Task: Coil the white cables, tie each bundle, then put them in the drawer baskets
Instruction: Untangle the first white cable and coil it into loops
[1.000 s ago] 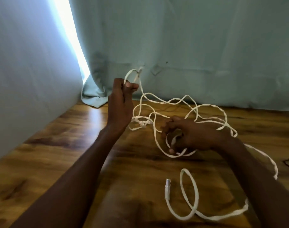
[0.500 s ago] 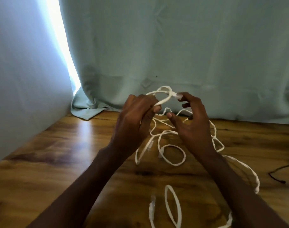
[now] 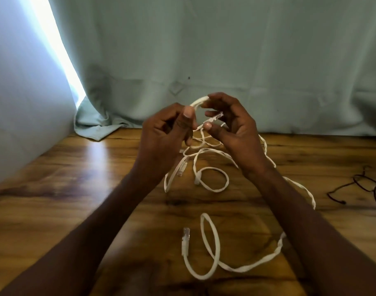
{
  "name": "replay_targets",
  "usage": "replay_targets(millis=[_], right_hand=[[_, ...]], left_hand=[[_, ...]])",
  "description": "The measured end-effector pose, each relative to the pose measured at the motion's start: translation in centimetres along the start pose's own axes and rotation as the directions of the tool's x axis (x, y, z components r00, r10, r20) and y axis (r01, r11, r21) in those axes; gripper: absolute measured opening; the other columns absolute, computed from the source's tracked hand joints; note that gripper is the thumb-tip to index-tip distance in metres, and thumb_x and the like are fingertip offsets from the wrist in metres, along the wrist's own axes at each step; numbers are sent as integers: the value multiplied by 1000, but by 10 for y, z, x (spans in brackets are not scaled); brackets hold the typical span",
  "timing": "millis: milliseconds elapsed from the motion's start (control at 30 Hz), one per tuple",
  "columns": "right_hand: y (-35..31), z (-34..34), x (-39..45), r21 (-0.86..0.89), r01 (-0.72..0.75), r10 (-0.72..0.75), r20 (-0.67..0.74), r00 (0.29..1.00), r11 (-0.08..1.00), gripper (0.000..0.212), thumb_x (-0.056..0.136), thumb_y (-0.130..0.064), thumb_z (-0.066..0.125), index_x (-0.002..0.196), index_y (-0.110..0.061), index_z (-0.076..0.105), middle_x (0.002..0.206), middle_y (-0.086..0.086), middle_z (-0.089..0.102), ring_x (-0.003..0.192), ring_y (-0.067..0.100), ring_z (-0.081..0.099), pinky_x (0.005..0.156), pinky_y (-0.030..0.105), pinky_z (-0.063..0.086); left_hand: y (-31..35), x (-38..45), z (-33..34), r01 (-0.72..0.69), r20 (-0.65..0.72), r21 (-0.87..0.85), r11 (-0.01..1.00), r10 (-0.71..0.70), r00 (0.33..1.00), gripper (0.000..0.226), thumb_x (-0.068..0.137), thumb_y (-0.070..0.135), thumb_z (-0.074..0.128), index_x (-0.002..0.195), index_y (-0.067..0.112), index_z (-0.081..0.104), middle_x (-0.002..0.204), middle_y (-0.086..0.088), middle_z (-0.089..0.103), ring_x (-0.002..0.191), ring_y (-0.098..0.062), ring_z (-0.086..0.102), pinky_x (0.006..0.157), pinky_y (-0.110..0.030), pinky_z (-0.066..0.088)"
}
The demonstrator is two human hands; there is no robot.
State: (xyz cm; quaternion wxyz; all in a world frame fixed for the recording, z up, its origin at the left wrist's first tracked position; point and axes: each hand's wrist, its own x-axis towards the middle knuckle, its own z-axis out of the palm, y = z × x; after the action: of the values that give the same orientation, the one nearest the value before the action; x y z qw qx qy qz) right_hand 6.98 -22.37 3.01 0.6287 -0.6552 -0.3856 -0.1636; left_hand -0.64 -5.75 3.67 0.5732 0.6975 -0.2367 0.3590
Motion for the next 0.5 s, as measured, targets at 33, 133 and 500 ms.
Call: replay_targets(millis=[33,133,500], right_hand=[[-1,-2,-1,59,-38,36,46,998,998,55,92,-1,74,142,-16,55,130,7,70,123,24,67,101,42,57],[-3,-4,-3,127,-162,140,162,977,979,38,93,-2,72,130,-8,65,115,11,76,111,30,72,99,49,57],[-1,15,-7,57,-257,226,316,921,965,70,96,-15,71,157,-23,38,155,3,51,137,15,56,105,40,53]], left_hand=[[-1,1,-2,46,11,-84,995,-45,999,32,106,32,48,90,7,62,64,-4,54,57,-31,52,65,-57,50],[-4,3,-10,187,69,-333,924,-174,982,37,110,37,38,98,11,61,55,2,32,52,-22,34,68,-45,43],[-13,2,-29,520,425,-482,705,-331,843,56,102,54,29,145,23,51,58,0,17,43,-10,8,40,-24,11]])
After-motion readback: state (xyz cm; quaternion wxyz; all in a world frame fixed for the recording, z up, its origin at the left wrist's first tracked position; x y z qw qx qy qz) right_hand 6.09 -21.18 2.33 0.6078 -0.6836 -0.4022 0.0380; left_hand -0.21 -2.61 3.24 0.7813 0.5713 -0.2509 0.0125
